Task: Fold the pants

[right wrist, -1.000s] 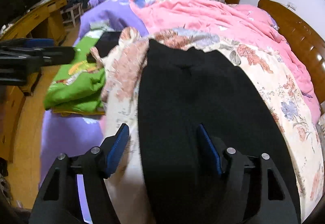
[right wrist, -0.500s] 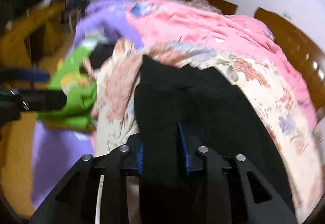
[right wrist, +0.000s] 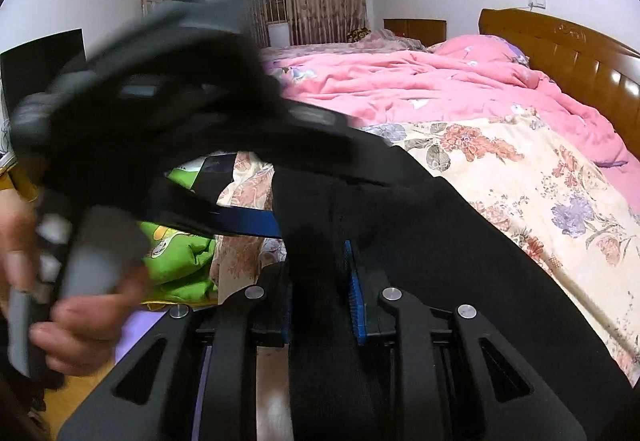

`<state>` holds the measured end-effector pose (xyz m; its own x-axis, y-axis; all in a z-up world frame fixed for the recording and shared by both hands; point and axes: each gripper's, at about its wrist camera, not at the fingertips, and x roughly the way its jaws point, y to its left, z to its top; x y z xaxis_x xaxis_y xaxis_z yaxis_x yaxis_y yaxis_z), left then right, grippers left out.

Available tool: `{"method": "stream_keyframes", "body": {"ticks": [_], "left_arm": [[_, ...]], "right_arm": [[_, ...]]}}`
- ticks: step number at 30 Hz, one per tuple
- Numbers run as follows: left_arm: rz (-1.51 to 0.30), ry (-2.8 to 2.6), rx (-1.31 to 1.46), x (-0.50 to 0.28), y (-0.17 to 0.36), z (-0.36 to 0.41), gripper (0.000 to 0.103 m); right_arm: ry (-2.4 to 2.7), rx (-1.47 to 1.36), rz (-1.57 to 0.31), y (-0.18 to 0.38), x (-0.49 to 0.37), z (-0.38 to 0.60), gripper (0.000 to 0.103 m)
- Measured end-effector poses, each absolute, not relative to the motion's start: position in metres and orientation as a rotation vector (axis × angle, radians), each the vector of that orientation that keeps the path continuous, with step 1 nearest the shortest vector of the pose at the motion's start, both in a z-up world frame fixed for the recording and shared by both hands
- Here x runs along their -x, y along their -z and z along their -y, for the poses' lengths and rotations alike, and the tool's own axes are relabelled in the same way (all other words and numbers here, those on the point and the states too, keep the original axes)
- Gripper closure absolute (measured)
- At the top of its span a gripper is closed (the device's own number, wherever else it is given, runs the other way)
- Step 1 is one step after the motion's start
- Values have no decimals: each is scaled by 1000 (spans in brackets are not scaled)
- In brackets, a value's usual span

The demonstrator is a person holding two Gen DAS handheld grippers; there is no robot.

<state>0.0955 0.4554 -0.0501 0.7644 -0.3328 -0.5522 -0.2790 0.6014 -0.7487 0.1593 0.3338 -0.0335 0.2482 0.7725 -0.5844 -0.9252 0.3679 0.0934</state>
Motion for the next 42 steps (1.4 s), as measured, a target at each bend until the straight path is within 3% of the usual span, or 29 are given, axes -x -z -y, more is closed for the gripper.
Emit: {"method": "stream_keyframes", "body": {"ticks": [2,4,5,6,7,8,9,15,20,24,30,35,42], "left_arm": [[-750,12,956,-113,58,-457,4],[-761,17,964,-125,66,-458,21],[-781,-17,937,-131,69,-457,43],[-800,-47,905,-135,71,-456,62],[-803,-46,892,-136,72,-456,62],[-796,-37,880,-137,71,-457,64],[-796,-39,858,-136,70,-456,65],[-751,-49,680,-134,51,-444,67],[-674,-37,513,-127,17,-424,68],[-634,-29,359,-125,-16,-392,68],[-564,3,218,-123,-57,-341,68],[-546,52,144,-120,-73,-296,68],[-540,93,6,-114,-75,-228,68]], "right_arm": [[-1184,292,-603,32,-159,-331,80],[-1204,303,-624,32,-157,-331,79],[-1205,316,-636,32,-156,-331,76],[-1201,341,-655,29,-154,-329,60],[-1198,348,-665,27,-153,-324,30],[-1193,343,-660,23,-152,-315,19],[-1188,327,-637,18,-150,-303,14],[-1006,308,-742,22,-195,-232,18],[-981,451,-893,57,-211,-232,18],[-948,523,-848,59,-199,-240,14],[-1010,412,-855,39,-189,-213,13],[-1003,466,-890,56,-182,-216,10],[-923,187,-864,24,-199,-114,11]]}}
